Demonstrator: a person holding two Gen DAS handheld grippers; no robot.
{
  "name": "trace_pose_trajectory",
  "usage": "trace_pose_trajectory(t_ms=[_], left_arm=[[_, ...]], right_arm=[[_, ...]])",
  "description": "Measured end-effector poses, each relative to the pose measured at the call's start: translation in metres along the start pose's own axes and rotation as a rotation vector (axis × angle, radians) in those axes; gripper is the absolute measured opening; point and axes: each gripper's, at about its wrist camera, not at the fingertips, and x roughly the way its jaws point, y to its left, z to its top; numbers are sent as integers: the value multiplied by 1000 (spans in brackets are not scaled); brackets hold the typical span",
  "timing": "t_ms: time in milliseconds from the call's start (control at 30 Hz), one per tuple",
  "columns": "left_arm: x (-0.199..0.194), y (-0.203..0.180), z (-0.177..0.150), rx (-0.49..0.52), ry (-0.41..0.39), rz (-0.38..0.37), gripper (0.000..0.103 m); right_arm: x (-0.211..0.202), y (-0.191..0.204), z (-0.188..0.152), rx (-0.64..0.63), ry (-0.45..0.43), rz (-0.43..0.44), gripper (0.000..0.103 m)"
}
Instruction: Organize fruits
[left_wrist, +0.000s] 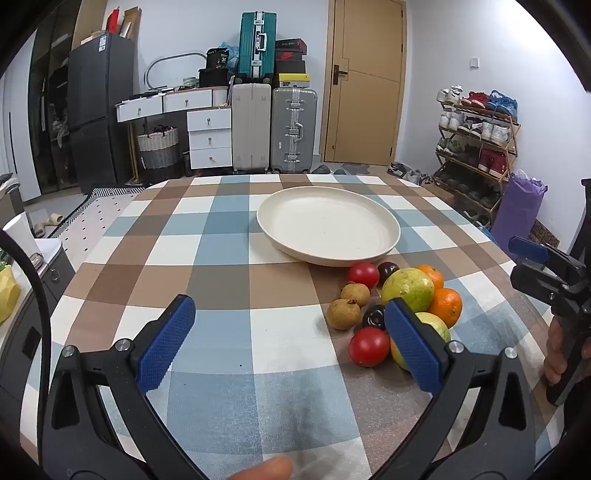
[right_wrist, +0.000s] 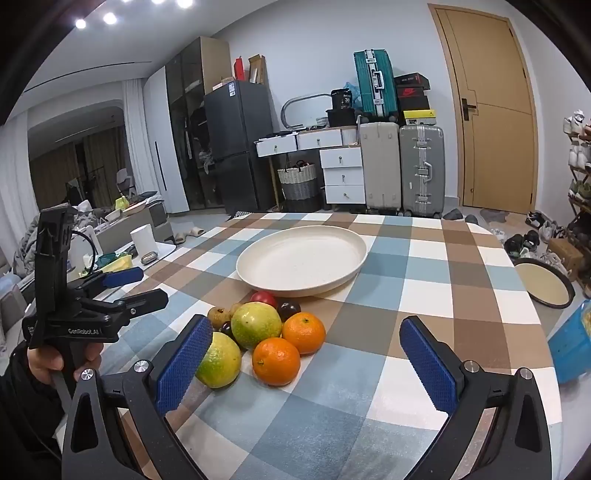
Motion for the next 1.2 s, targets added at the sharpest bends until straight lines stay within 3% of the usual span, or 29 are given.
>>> trace_pose_trajectory(t_ms=[1200], left_arm=[[-2, -3, 2, -2, -7, -7, 102]], right_arm=[[3, 3, 0, -17, 5, 7, 103]])
